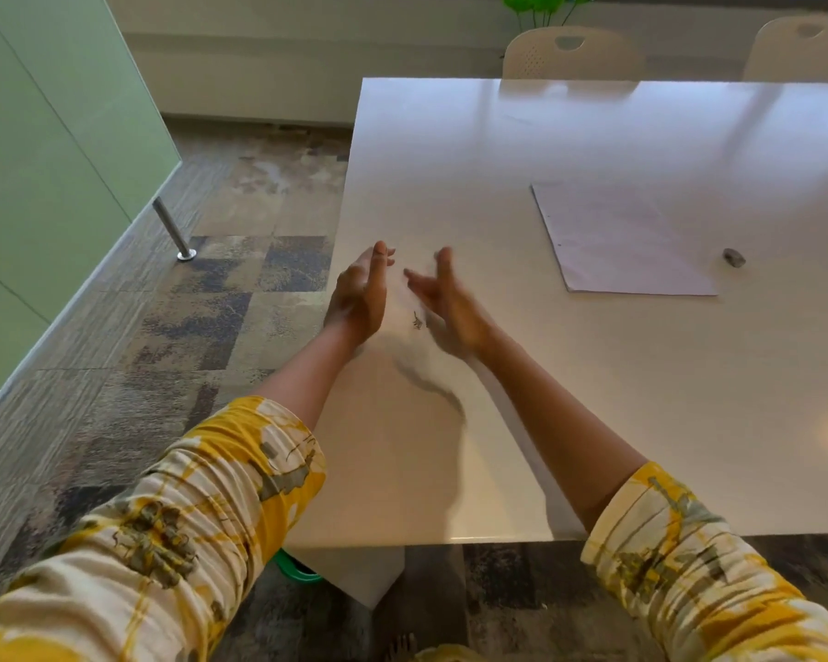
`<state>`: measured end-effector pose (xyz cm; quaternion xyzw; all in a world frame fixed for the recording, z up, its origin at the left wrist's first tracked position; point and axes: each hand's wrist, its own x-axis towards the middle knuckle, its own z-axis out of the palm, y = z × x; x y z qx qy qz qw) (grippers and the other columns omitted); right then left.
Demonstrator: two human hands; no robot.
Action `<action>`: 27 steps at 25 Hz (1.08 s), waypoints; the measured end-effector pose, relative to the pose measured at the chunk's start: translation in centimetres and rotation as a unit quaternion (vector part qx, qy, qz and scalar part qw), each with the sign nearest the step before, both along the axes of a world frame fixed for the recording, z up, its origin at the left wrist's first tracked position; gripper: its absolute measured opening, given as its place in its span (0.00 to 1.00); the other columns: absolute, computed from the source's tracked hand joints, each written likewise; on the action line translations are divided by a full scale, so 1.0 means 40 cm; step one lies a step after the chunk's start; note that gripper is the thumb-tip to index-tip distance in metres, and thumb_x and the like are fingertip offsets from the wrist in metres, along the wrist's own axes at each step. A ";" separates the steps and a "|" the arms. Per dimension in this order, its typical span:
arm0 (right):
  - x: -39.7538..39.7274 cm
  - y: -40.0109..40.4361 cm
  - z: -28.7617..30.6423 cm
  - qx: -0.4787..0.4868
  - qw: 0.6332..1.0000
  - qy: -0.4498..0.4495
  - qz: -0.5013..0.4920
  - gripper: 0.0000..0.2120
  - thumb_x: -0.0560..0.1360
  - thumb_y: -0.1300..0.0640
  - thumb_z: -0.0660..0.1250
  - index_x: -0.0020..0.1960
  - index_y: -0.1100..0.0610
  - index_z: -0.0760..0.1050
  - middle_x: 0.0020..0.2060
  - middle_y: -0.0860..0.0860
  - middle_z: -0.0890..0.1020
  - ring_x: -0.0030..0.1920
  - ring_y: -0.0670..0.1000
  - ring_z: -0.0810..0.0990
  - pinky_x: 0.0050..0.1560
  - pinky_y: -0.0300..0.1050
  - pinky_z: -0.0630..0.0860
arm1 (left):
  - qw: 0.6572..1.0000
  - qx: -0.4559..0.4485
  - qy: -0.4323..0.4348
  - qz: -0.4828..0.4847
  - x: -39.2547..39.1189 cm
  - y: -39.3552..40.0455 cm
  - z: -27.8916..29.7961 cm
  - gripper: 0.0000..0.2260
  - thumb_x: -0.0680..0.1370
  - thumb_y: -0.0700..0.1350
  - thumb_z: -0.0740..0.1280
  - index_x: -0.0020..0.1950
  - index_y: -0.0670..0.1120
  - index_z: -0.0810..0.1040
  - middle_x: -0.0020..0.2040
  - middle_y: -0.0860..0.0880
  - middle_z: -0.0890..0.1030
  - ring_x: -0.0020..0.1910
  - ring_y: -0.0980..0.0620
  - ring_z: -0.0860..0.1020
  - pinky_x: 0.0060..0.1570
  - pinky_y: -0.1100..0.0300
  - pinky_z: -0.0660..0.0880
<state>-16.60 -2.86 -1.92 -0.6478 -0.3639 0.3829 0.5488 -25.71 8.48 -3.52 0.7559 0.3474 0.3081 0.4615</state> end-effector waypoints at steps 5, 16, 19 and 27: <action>0.089 -0.032 0.080 0.063 0.966 -0.127 -0.216 0.15 0.81 0.49 0.65 0.50 0.61 0.83 0.36 0.54 0.85 0.32 0.44 0.83 0.39 0.39 0.79 | 0.999 0.019 -0.020 0.046 -0.039 -0.043 0.024 0.18 0.86 0.51 0.54 0.67 0.44 0.77 0.66 0.45 0.77 0.63 0.53 0.74 0.61 0.62 0.68; -0.074 -0.022 0.072 -0.004 0.907 -0.409 -0.098 0.11 0.82 0.52 0.63 0.57 0.54 0.81 0.63 0.53 0.76 0.67 0.55 0.66 0.64 0.50 0.61 | 0.985 0.058 0.068 0.144 -0.192 -0.060 0.072 0.10 0.80 0.44 0.66 0.61 0.46 0.79 0.63 0.46 0.75 0.55 0.54 0.74 0.50 0.66 0.68; -0.151 -0.006 0.079 0.046 0.919 -0.371 -0.124 0.11 0.82 0.56 0.62 0.61 0.55 0.78 0.62 0.54 0.78 0.65 0.55 0.70 0.65 0.48 0.66 | 0.982 0.040 0.053 0.178 -0.281 -0.063 0.048 0.10 0.81 0.44 0.65 0.60 0.46 0.79 0.63 0.46 0.77 0.56 0.54 0.75 0.51 0.65 0.69; -0.395 0.077 0.084 0.090 0.947 -0.296 -0.092 0.15 0.81 0.52 0.64 0.65 0.56 0.73 0.59 0.50 0.80 0.62 0.51 0.71 0.61 0.43 0.68 | 0.972 -0.007 0.066 0.224 -0.538 0.021 -0.025 0.11 0.83 0.45 0.61 0.62 0.45 0.78 0.64 0.44 0.79 0.62 0.49 0.76 0.54 0.63 0.69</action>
